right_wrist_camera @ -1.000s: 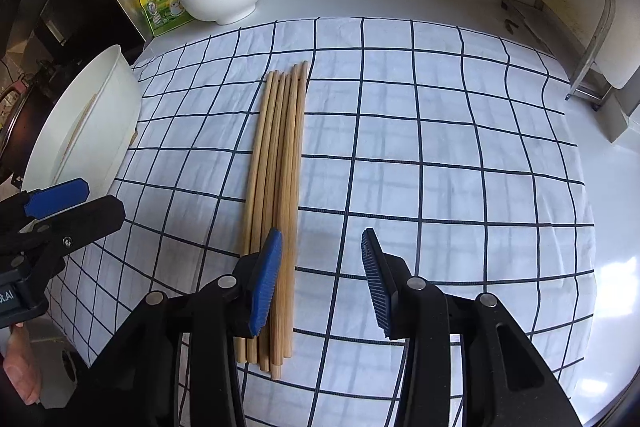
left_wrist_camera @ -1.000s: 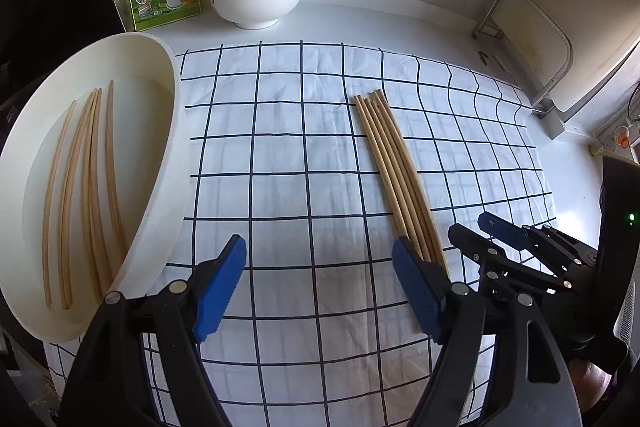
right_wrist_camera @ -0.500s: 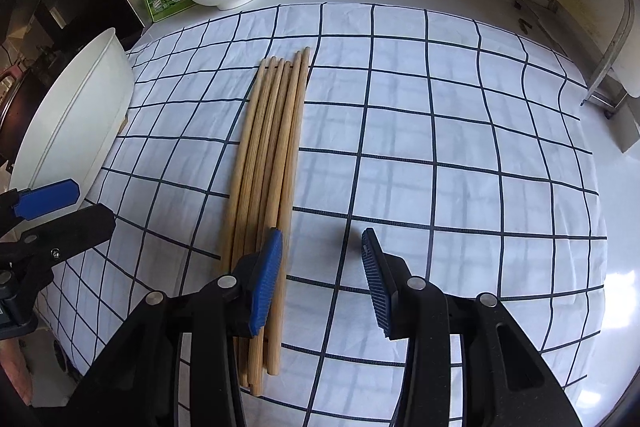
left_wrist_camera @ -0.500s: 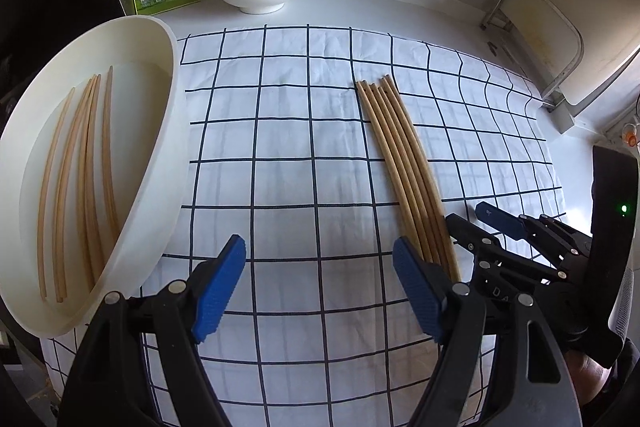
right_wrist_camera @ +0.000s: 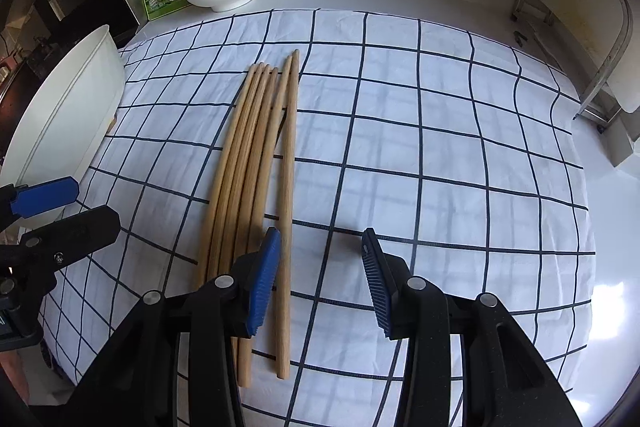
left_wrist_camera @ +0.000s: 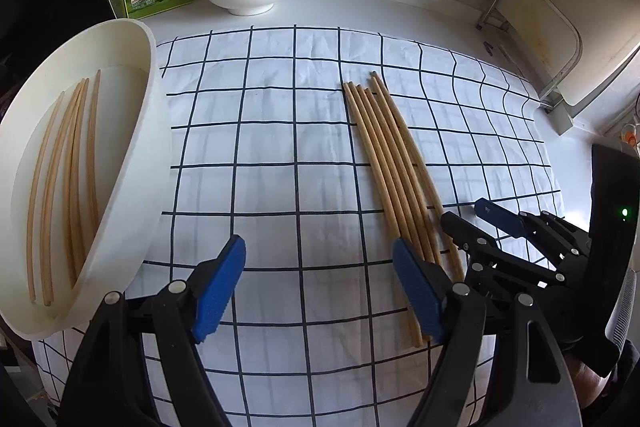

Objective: Organize utensils
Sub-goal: 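Lower both tools to the bundle and separate single chopsticks from it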

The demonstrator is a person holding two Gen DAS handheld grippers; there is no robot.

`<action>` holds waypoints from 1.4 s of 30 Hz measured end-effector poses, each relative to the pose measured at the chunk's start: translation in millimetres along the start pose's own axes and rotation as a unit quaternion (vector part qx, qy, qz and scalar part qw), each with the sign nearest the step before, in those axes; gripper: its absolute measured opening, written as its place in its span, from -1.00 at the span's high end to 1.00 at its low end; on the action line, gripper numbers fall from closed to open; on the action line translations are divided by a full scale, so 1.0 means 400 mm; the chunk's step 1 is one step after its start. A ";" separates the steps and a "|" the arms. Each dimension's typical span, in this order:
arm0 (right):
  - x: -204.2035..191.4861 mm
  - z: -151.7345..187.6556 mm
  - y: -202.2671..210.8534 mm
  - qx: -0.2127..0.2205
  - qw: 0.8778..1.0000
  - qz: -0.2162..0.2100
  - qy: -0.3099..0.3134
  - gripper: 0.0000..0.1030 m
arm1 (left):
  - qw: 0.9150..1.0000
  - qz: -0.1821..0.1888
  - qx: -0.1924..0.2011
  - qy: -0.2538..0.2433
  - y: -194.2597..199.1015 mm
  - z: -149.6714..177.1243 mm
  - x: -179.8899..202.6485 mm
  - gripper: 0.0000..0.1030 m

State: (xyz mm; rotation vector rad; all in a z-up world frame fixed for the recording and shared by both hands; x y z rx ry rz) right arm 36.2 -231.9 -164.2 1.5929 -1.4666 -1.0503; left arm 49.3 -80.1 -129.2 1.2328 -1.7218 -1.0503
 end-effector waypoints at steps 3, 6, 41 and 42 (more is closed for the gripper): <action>0.024 0.001 0.004 0.002 1.000 0.007 -0.005 0.23 | 1.000 0.003 0.003 -0.007 -0.016 -0.002 0.019 -0.46; 0.051 0.006 0.007 0.004 1.000 0.013 -0.012 0.23 | 1.000 0.006 0.000 -0.006 -0.039 -0.002 0.031 -0.46; 0.097 0.003 0.034 0.019 1.000 0.002 -0.020 0.22 | 0.997 -0.073 -0.027 -0.008 -0.126 0.005 0.037 -0.50; 0.094 0.000 0.031 0.018 1.000 0.000 -0.016 0.22 | 0.997 -0.073 -0.027 -0.005 -0.124 0.005 0.032 -0.50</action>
Point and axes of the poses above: each gripper's, at about its wrist camera, not at the fingertips, and y roughly against the way its jaws point, x to its right, z to its underside, the point moved 2 cm from there along -y, roughly the way its jaws point, and after that the axes turned 1 degree about -x, right-handed, at the moved point
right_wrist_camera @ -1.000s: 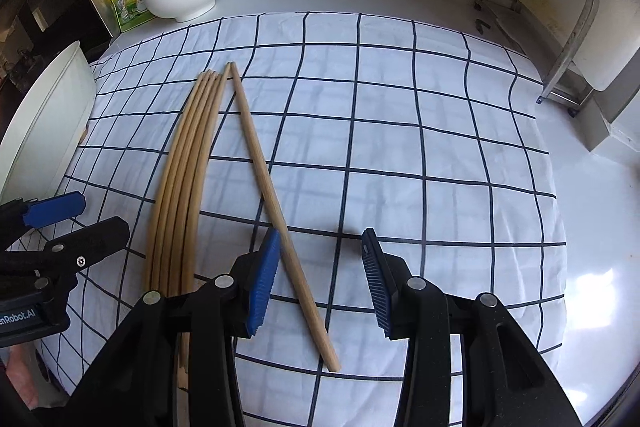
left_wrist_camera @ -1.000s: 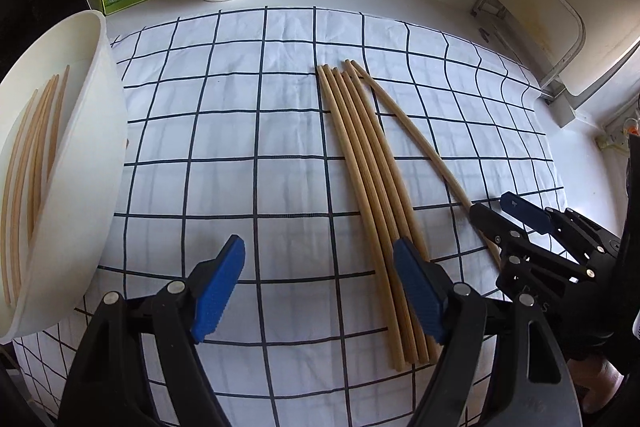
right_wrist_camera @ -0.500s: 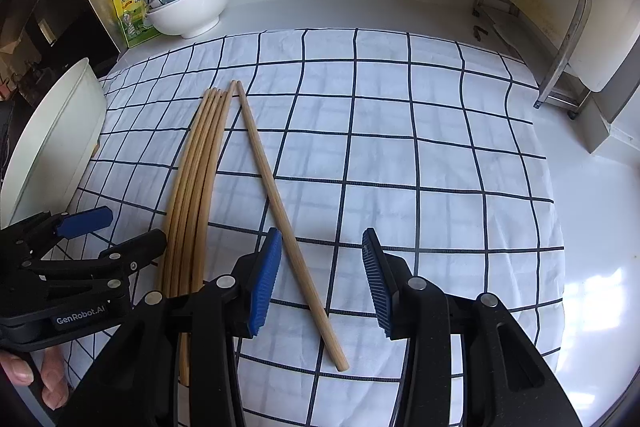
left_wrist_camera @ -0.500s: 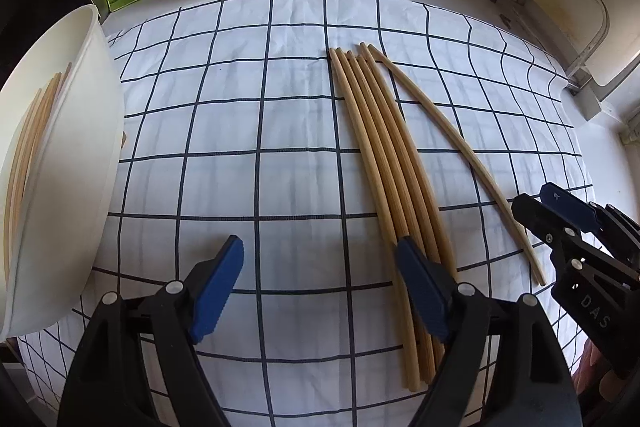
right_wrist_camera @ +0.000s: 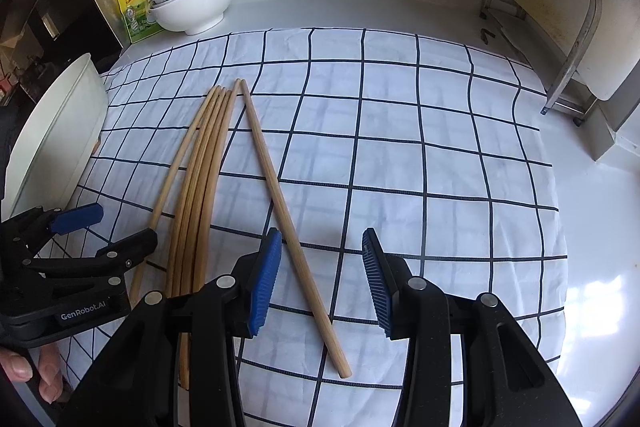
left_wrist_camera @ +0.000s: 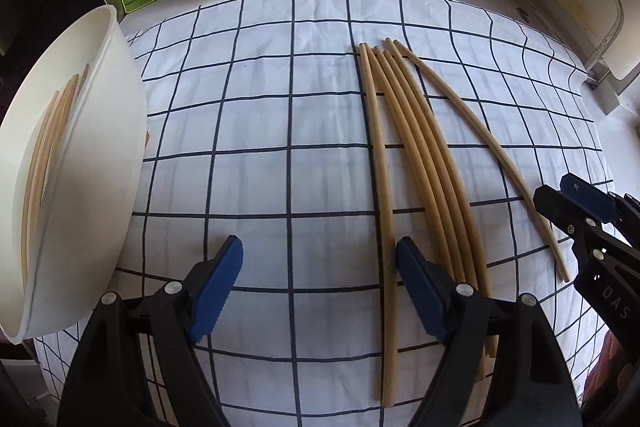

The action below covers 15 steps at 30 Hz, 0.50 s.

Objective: Organize utensils
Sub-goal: 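Lower both tools to the bundle and separate single chopsticks from it, then close the left tool on one chopstick while the right tool grasps another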

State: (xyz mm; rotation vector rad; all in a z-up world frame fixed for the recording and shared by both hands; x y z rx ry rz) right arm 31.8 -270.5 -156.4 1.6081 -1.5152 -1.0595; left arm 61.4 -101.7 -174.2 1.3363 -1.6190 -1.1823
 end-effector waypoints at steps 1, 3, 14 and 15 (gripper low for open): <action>-0.003 -0.003 -0.004 -0.002 1.000 -0.001 0.005 0.22 | 1.000 0.000 0.000 0.004 -0.001 -0.002 -0.007 -0.50; -0.010 -0.010 -0.012 -0.004 1.000 -0.001 0.013 0.22 | 1.000 -0.001 0.000 0.010 -0.005 -0.008 -0.012 -0.50; -0.073 -0.037 -0.061 0.001 0.997 0.013 0.077 0.40 | 1.000 0.009 0.017 0.005 -0.015 -0.059 0.009 -0.01; -0.079 -0.037 -0.062 0.002 0.997 0.010 0.082 0.58 | 1.000 0.012 0.018 0.003 -0.014 -0.062 0.013 0.17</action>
Point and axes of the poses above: each gripper's, at about its wrist camera, not at the fingertips, and y roughly against the way its jaws point, x to its right, z to its underside, the point moved 2 cm from there along -y, roughly the way its jaws point, and after that the axes turned 1 degree about -x, right-handed, at the moved point
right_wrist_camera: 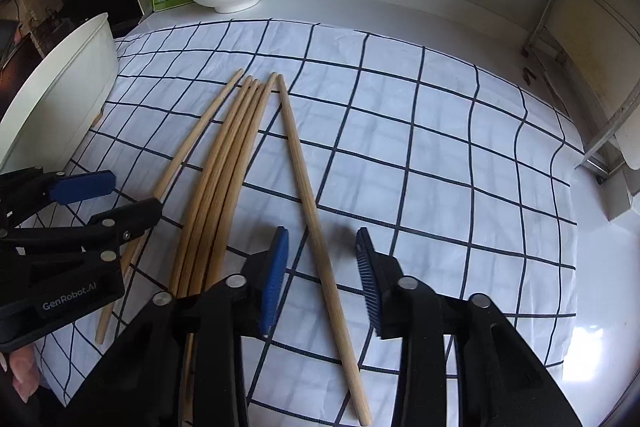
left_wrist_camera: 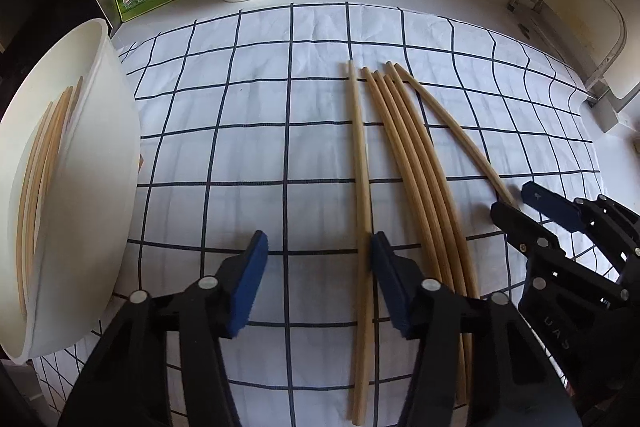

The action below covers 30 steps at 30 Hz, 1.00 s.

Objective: Organize utensils
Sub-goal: 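Close the left tool on one chopstick while the right tool grasps another, then carry both held chopsticks over the cream-white basin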

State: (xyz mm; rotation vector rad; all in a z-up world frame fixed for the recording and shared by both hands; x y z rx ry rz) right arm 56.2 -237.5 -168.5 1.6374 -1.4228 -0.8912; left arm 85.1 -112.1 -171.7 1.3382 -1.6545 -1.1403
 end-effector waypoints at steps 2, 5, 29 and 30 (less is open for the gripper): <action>-0.011 -0.003 -0.001 -0.001 1.000 0.001 0.008 0.84 | 1.000 0.008 0.001 -0.005 0.004 -0.002 0.007 0.51; -0.011 -0.007 -0.001 -0.004 1.000 -0.009 0.001 0.87 | 1.000 0.024 -0.003 -0.005 0.005 -0.002 0.010 0.85; -0.313 -0.244 0.240 0.088 0.984 -0.151 -0.031 0.87 | 0.992 0.010 0.106 0.066 0.364 -0.031 -0.420 0.85; -0.353 -0.262 0.233 0.086 0.984 -0.157 -0.016 0.87 | 0.992 0.003 0.105 0.072 0.366 -0.030 -0.452 0.85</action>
Point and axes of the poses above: each gripper's, at about its wrist camera, not at the fingertips, and y roughly against the way its jaws point, x to its right, z to its underside, the point moved 2 cm from there along -y, roughly the way its jaws point, and after that the axes turned 1 degree about -x, right-handed, at the moved point
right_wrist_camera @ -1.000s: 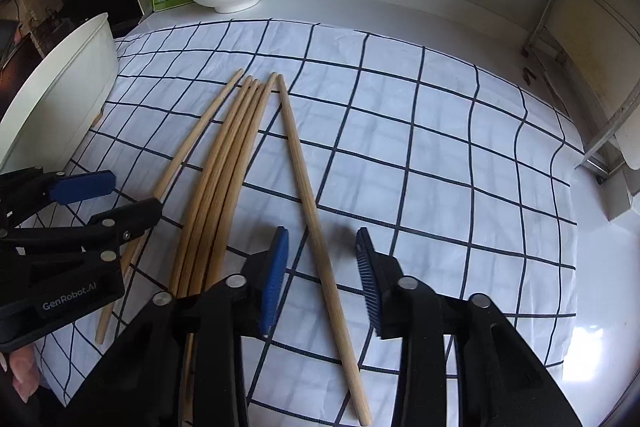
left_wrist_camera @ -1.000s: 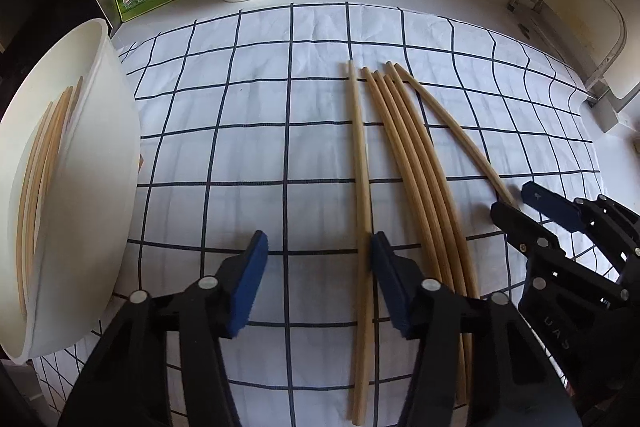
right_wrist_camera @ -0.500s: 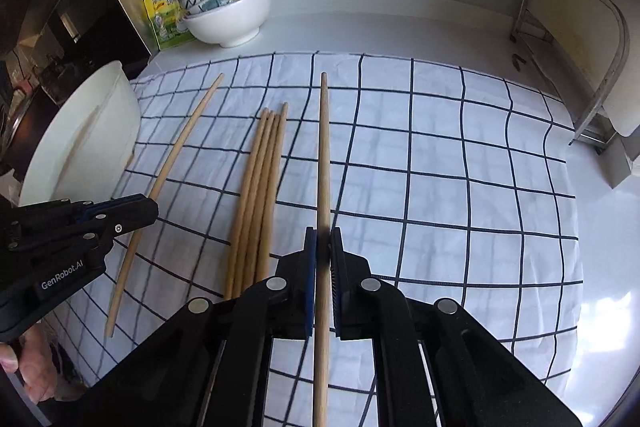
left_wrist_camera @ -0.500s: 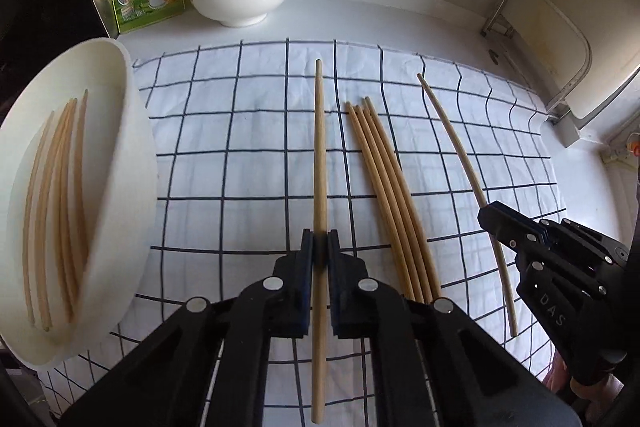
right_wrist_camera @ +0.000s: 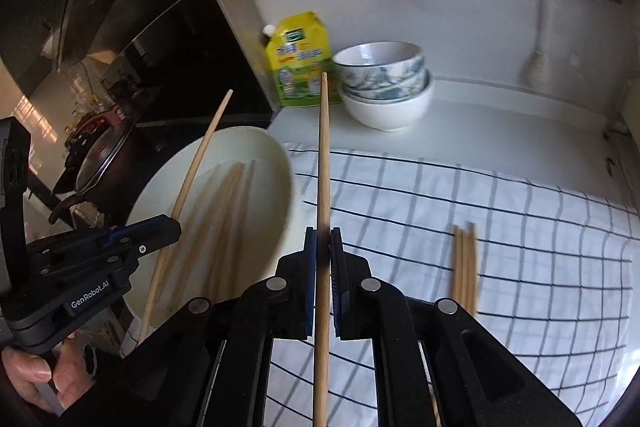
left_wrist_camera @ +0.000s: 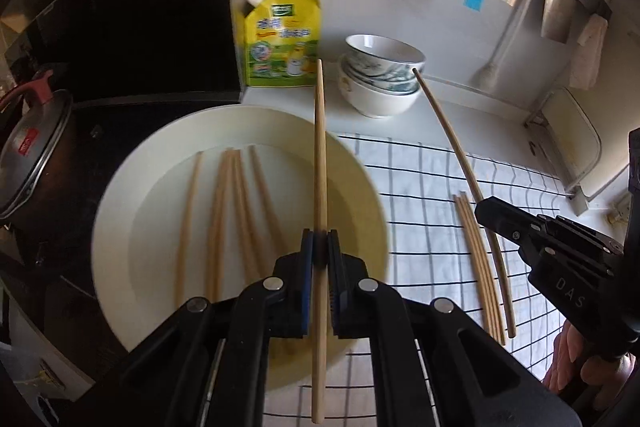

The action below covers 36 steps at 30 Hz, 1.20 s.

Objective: Organize utensils
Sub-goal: 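Carry both held chopsticks over the cream-white basin, then open both tools to release the chopsticks into the basin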

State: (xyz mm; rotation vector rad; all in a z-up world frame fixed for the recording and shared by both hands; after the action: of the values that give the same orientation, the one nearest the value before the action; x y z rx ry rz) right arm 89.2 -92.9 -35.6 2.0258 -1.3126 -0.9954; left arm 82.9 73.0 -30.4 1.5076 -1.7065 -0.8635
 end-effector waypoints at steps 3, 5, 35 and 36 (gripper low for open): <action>-0.095 -0.034 -0.067 -0.018 0.999 -0.025 0.020 0.87 | 1.000 -0.014 -0.005 0.011 -0.012 -0.004 -0.097 0.85; -0.143 -0.048 -0.109 -0.034 0.998 -0.035 0.029 0.87 | 0.999 -0.023 -0.016 0.018 -0.035 -0.001 -0.148 0.85; -0.221 -0.025 -0.311 -0.122 0.992 0.009 0.001 0.76 | 0.997 -0.020 -0.058 0.056 -0.140 0.020 -0.318 0.05; -0.221 -0.021 -0.304 -0.121 0.993 0.010 0.000 0.76 | 0.996 -0.019 -0.056 0.059 -0.132 0.021 -0.322 0.04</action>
State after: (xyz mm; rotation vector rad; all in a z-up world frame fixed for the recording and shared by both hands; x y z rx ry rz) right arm 137.8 36.3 -95.4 1.8268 -1.1482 -1.0883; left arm 115.1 195.7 -88.2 1.4905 -1.5230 -0.8580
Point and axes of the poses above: each gripper's, at about its wrist camera, not at the fingertips, and y roughly against the way its jaws point, x to its right, z to its underside, the point moved 2 cm from there along -y, roughly the way its jaws point, and after that the axes turned 1 degree about -x, right-handed, at the moved point
